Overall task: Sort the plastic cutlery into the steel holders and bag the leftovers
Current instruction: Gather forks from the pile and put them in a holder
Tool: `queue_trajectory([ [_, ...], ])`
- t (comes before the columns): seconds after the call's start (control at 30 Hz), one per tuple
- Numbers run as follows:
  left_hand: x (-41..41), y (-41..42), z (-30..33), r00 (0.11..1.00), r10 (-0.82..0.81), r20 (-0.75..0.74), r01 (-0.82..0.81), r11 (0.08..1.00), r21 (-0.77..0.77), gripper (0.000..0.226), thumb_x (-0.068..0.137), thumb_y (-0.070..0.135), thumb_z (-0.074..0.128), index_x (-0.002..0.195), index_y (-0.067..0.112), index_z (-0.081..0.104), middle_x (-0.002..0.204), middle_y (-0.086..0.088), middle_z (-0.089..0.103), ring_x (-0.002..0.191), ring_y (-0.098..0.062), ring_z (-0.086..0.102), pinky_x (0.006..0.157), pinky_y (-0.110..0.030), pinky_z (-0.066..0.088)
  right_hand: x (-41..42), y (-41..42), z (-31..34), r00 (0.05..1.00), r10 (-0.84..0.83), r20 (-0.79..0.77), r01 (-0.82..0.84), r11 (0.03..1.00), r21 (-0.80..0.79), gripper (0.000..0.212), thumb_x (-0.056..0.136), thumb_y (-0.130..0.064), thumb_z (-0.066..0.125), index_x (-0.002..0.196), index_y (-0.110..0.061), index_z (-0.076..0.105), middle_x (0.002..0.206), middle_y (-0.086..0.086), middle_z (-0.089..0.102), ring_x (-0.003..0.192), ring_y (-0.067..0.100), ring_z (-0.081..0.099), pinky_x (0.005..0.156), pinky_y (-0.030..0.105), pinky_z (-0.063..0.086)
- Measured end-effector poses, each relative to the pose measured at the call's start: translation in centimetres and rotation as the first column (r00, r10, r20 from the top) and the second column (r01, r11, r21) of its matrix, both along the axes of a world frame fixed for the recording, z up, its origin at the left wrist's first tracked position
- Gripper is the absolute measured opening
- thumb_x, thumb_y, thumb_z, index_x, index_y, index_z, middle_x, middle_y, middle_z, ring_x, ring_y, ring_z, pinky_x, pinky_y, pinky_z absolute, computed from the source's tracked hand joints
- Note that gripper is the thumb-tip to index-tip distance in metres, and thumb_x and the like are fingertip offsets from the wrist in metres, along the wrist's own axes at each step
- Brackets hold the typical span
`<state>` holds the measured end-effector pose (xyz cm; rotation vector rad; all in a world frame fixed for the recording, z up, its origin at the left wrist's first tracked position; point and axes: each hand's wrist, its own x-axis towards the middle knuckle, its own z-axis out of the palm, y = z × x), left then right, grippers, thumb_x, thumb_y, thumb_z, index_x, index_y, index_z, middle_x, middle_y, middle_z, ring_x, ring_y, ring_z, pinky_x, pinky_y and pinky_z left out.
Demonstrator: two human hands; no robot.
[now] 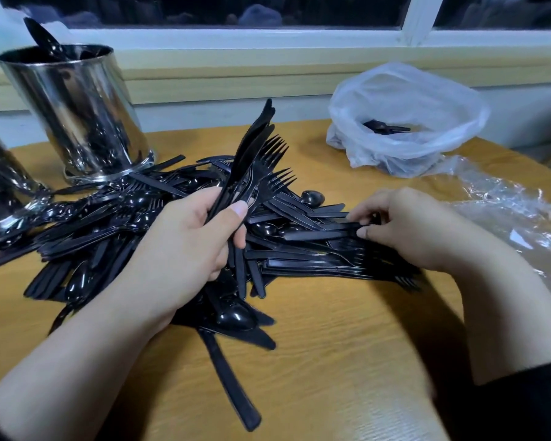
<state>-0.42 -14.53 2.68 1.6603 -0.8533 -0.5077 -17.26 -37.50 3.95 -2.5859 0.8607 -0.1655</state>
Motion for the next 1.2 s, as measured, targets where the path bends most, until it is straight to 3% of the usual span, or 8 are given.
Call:
queue_trajectory([
  [0.3, -0.2, -0.2, -0.2, 1.000, 0.001, -0.011, -0.001, 1.000, 0.001, 0.040, 0.105, 0.034, 0.052, 0.078, 0.006, 0.059, 0.049, -0.007, 0.034, 0.047, -0.020, 0.025, 0.049, -0.029, 0.027, 0.0, -0.2, -0.4, 1.000, 0.016, 0.026, -0.018, 0.998, 0.068, 0.019, 0.087, -0.029, 0.077, 0.098, -0.042, 0.069, 0.092, -0.020, 0.063, 0.073, -0.005, 0.054, 0.063, 0.016, 0.036],
  [0.47, -0.1, -0.3, -0.3, 1.000, -0.005, -0.004, 0.005, 1.000, 0.005, 0.041, 0.107, 0.034, 0.052, 0.077, 0.007, 0.059, 0.050, -0.010, 0.034, 0.048, -0.020, 0.025, 0.049, -0.029, 0.028, 0.1, -0.3, -0.6, 0.999, 0.041, 0.019, -0.042, 0.998, 0.052, 0.023, 0.086, -0.030, 0.079, 0.095, -0.046, 0.065, 0.101, -0.016, 0.059, 0.084, 0.000, 0.054, 0.078, 0.028, 0.044],
  [0.6, -0.1, -0.4, -0.3, 1.000, -0.003, -0.007, 0.003, 1.000, 0.000, 0.041, 0.106, 0.035, 0.052, 0.076, 0.008, 0.059, 0.050, -0.009, 0.034, 0.047, -0.020, 0.026, 0.048, -0.028, 0.030, 0.1, 0.0, -0.5, 0.991, 0.077, 0.105, -0.080, 0.996, 0.025, 0.010, 0.087, -0.037, 0.077, 0.093, -0.042, 0.070, 0.096, -0.016, 0.057, 0.081, -0.002, 0.052, 0.069, 0.023, 0.037],
  [0.73, -0.1, -0.3, -0.3, 1.000, 0.000, -0.014, 0.000, 1.000, -0.004, 0.040, 0.106, 0.033, 0.053, 0.077, 0.006, 0.059, 0.048, -0.009, 0.035, 0.046, -0.019, 0.027, 0.046, -0.027, 0.030, 0.2, 0.5, -0.4, 0.995, 0.101, 0.024, -0.101, 0.994, 0.035, 0.011, 0.085, -0.044, 0.076, 0.094, -0.044, 0.070, 0.096, -0.017, 0.055, 0.084, -0.007, 0.051, 0.067, 0.013, 0.033],
  [0.93, -0.2, -0.3, -0.3, 1.000, -0.003, -0.009, 0.003, 1.000, -0.005, 0.041, 0.106, 0.035, 0.053, 0.076, 0.007, 0.059, 0.048, -0.008, 0.035, 0.046, -0.019, 0.027, 0.046, -0.026, 0.031, 0.6, 0.9, -0.3, 0.994, 0.106, 0.014, -0.107, 0.994, 0.030, 0.007, 0.087, -0.039, 0.075, 0.087, -0.038, 0.068, 0.098, -0.014, 0.055, 0.082, -0.002, 0.051, 0.068, 0.018, 0.035],
  [1.07, -0.2, -0.4, -0.3, 1.000, 0.014, -0.024, -0.014, 1.000, -0.020, 0.040, 0.106, 0.033, 0.053, 0.079, 0.004, 0.059, 0.048, -0.009, 0.036, 0.045, -0.020, 0.028, 0.047, -0.027, 0.031, 0.4, 0.9, -0.2, 0.995, 0.069, 0.075, -0.072, 0.997, 0.035, 0.010, 0.087, -0.039, 0.075, 0.083, -0.037, 0.066, 0.095, -0.015, 0.055, 0.083, 0.001, 0.052, 0.071, 0.028, 0.038],
  [1.2, 0.0, -0.3, -0.3, 0.999, 0.025, -0.035, -0.027, 0.998, -0.056, 0.035, 0.107, 0.029, 0.053, 0.084, 0.004, 0.060, 0.053, -0.008, 0.044, 0.045, -0.018, 0.029, 0.046, -0.027, 0.031, 0.3, 1.0, 0.1, 0.968, 0.036, 0.248, -0.057, 0.995, 0.077, 0.009, 0.087, -0.035, 0.076, 0.084, -0.033, 0.068, 0.092, -0.013, 0.064, 0.082, 0.000, 0.055, 0.070, 0.019, 0.040],
])
